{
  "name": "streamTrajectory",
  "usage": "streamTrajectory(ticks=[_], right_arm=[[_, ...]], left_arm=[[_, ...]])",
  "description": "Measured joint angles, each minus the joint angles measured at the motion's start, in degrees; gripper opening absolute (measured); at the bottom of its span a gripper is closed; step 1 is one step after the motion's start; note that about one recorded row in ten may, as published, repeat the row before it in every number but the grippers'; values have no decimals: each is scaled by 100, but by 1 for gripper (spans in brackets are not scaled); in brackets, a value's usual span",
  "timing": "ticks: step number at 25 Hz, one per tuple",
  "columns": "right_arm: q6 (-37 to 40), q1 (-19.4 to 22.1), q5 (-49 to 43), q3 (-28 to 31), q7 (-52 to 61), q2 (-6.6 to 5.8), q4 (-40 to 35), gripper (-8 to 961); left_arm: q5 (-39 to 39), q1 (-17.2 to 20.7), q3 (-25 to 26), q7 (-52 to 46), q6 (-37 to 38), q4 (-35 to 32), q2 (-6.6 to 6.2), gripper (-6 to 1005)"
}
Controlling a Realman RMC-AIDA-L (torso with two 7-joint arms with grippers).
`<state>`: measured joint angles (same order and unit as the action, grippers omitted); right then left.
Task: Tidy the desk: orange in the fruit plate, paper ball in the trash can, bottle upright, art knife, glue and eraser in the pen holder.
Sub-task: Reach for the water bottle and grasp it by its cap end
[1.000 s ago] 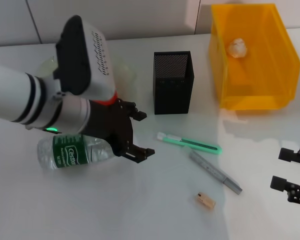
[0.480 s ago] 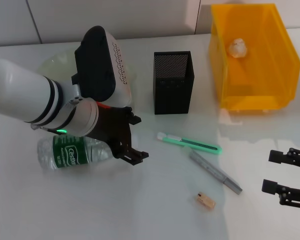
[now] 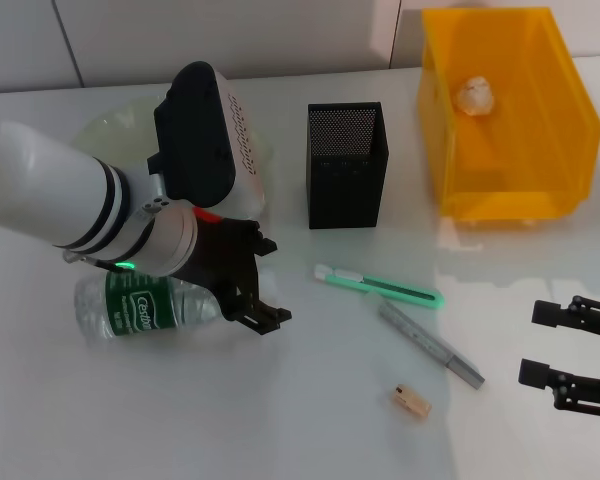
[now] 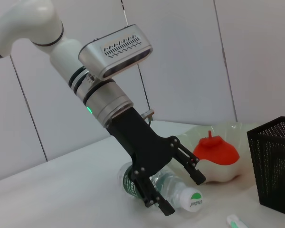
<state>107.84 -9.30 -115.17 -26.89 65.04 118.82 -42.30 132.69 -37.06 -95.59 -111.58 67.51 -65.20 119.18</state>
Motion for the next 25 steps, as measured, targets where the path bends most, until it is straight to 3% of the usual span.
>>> streamTrajectory(ticks=[25], right_arm=[[-142, -46, -15, -1, 1, 9, 103, 749]], left_arm=[[312, -266, -409, -10, -422, 386, 0, 835]])
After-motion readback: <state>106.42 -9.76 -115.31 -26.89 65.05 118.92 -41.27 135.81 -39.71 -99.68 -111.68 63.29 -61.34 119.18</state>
